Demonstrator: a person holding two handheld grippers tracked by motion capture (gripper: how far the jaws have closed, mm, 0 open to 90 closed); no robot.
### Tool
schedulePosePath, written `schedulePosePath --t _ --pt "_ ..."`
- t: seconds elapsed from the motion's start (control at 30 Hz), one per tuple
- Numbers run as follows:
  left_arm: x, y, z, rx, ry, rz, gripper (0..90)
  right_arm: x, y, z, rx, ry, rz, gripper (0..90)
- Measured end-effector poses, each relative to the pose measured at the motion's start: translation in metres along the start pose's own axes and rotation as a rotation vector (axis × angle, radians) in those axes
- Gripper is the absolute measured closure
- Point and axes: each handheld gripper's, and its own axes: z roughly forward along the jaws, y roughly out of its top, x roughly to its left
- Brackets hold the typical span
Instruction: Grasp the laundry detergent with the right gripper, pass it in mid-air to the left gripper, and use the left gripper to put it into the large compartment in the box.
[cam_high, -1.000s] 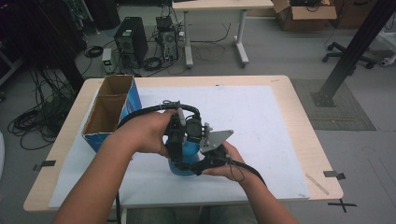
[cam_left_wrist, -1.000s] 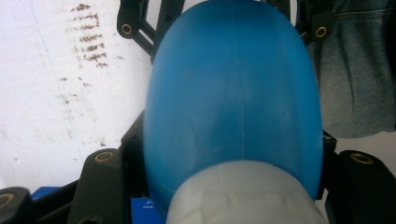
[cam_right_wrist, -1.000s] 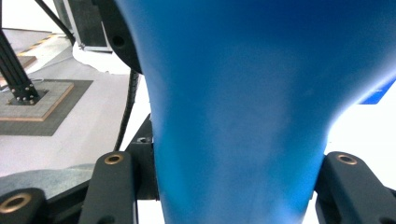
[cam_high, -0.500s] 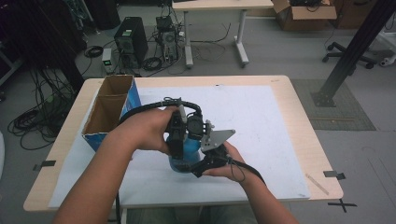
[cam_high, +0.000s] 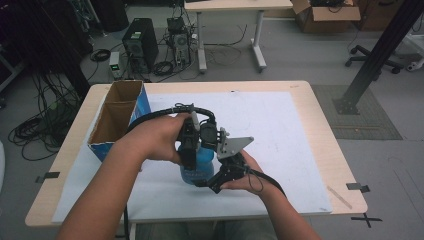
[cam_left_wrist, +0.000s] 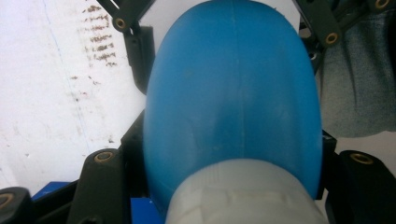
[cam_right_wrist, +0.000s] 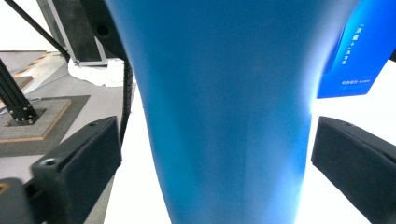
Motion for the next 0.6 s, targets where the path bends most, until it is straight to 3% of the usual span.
schedulePosePath --t 0.3,0.5,0.6 --pt "0.001 -0.003 -0.004 -0.016 -0.011 -0.005 39.2 -0.002 0.001 -0.014 0.009 -0.021 0.008 0.5" --pt "0.002 -0.009 -0.01 -0.017 -0.003 -0.014 39.2 -0.004 0.004 -0.039 0.008 -0.005 0.029 0.5" --pt "0.004 -0.013 -0.013 -0.021 -0.006 -0.038 39.1 -0.004 0.008 -0.055 -0.002 -0.007 0.028 0.4"
